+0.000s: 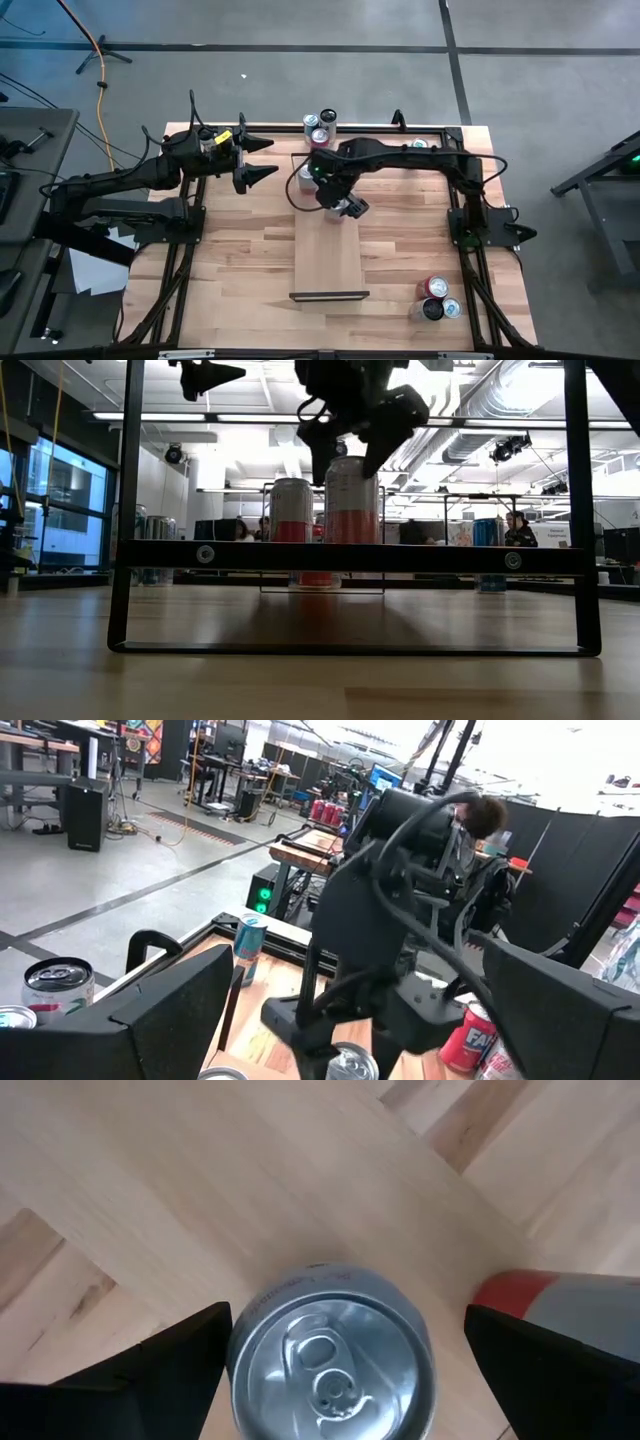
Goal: Place canned beverage on shelf
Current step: Put the pink white soda can on the shelf aligned with the other pink white soda can
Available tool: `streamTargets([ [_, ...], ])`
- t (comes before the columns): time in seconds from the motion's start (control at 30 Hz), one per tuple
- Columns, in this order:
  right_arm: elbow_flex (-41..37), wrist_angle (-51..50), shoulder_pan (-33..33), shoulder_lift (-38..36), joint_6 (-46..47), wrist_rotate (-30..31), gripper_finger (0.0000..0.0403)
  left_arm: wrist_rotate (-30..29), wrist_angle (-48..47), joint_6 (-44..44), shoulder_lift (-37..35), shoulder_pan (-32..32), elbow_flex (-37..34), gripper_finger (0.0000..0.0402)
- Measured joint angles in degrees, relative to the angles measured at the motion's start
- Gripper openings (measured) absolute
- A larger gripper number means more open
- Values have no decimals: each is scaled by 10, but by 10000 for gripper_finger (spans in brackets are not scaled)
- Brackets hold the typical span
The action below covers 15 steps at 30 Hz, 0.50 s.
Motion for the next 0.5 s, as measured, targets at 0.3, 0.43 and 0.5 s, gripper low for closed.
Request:
streamTargets([
  [0.3,0,-11,-1,5,-6,5,385,0,-14,0,0,0,0,390],
  [0.43,0,-21,-1,5,-16,11,375,0,-14,0,0,0,0,390],
  [0.5,0,-21,0,5,-16,11,358,0,-14,0,0,0,0,390],
])
